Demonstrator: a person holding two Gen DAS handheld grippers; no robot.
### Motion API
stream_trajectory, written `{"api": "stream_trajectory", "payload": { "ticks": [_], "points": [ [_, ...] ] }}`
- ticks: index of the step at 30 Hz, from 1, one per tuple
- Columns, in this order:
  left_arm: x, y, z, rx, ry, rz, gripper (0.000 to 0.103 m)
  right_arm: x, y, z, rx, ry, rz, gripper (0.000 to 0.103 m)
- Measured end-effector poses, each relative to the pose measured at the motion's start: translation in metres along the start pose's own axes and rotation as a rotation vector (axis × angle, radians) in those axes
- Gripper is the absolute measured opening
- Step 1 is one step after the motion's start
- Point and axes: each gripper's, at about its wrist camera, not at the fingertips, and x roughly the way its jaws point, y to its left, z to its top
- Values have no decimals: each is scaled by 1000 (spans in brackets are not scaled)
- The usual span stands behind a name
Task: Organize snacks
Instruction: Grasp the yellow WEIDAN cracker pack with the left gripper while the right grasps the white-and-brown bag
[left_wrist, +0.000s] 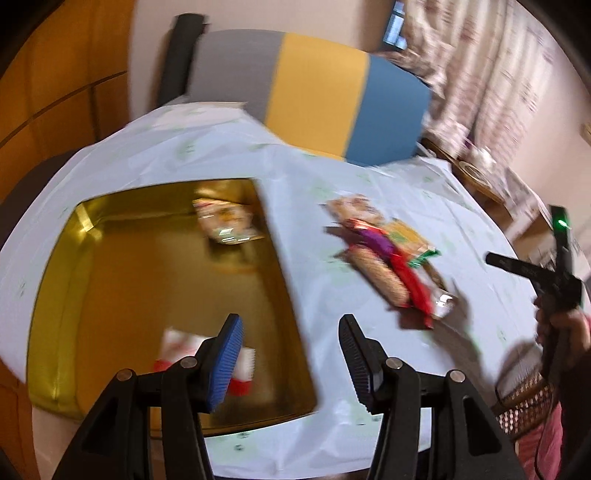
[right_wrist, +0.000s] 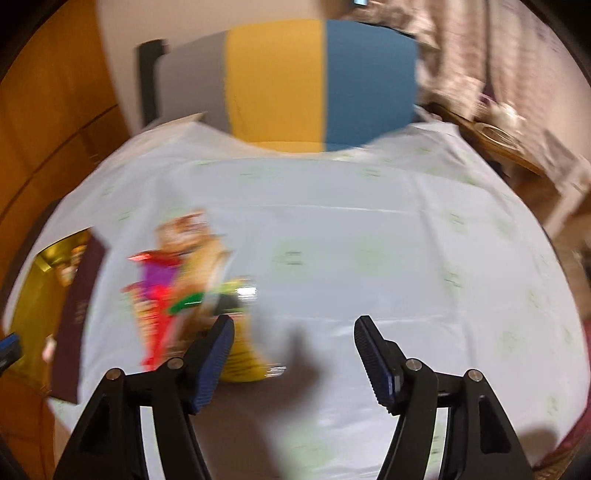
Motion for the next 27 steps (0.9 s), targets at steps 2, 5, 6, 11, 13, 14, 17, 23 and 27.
{"api": "stream_trajectory", "payload": {
  "ticks": [2,5,6,11,13,14,17,23,27],
  "points": [
    [5,-20,5,44,18,-38,53,5,-20,-1,40,5,-29,68],
    [21,-45,10,76,70,-95,52,15,-50,-7,139,18,-32,68],
    [28,-52,12,82,93,-113,48,20,-54,-8,164,37,-37,68],
    [49,-92,21,142,128,-145,42,22,-59,-4,194,37,-9,69],
    [53,-105,27,174,121,-154,39,20,-55,-4,182,31,0,69],
    [57,-111,31,177,120,-153,38,19,-55,-4,181,26,8,70],
    [73,-123,52,157,152,-179,38,18,-53,-4,186,20,21,72],
    [116,-138,91,36,252,-260,43,15,-56,-4,205,10,37,76],
    [154,-138,103,-74,350,-274,50,13,-54,-3,201,2,46,77]
  ]
}}
